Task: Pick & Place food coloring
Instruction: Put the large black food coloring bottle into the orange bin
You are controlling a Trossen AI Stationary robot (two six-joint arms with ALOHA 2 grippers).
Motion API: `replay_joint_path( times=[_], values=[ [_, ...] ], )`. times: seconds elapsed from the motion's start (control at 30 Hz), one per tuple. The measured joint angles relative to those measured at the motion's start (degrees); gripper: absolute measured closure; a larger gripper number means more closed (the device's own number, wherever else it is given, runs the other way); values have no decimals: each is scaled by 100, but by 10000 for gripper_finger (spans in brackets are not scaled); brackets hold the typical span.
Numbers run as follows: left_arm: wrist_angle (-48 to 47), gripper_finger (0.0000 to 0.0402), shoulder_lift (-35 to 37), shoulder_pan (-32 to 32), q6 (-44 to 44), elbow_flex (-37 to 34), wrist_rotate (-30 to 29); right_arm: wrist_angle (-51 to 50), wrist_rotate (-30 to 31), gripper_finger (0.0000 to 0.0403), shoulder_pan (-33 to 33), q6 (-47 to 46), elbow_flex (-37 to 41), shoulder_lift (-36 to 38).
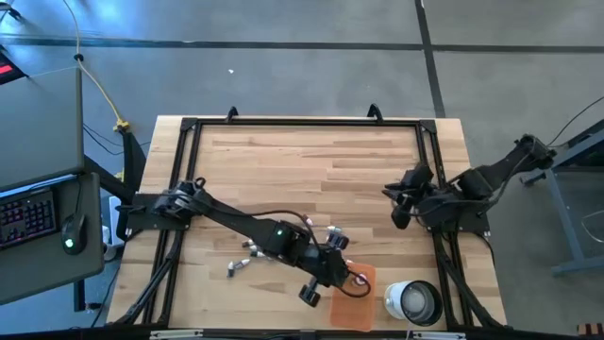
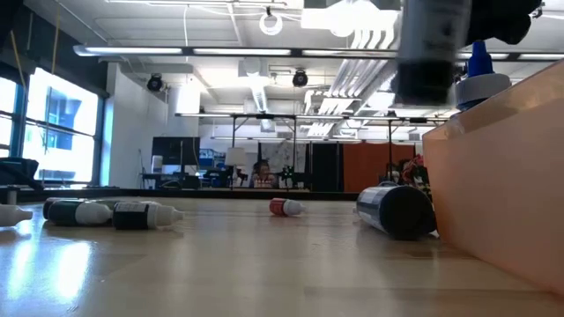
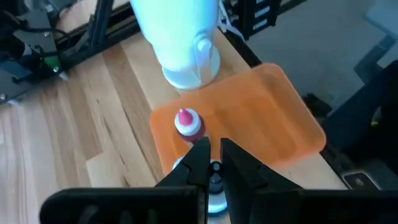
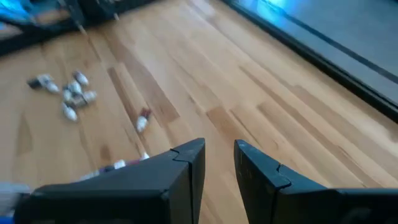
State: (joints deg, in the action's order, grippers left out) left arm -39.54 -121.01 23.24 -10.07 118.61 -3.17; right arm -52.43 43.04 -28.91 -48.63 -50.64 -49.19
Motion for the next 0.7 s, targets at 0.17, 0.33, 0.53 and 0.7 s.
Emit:
replay_joint_path(
  times=[0.17, 0.33, 0.53, 0.7],
  values=[
    [120, 391, -19, 4, 58, 33, -19, 351, 144, 325, -2, 174, 278, 456],
    [19, 397, -25, 40, 134, 169, -32, 492, 228, 325, -1, 405, 399, 684],
    [65, 400, 7, 93, -43, 490, -16, 520, 402, 325, 2, 442, 401, 693],
    [348, 401, -5, 113, 130, 462, 300, 521, 431, 325, 2, 560, 399, 693]
  ],
)
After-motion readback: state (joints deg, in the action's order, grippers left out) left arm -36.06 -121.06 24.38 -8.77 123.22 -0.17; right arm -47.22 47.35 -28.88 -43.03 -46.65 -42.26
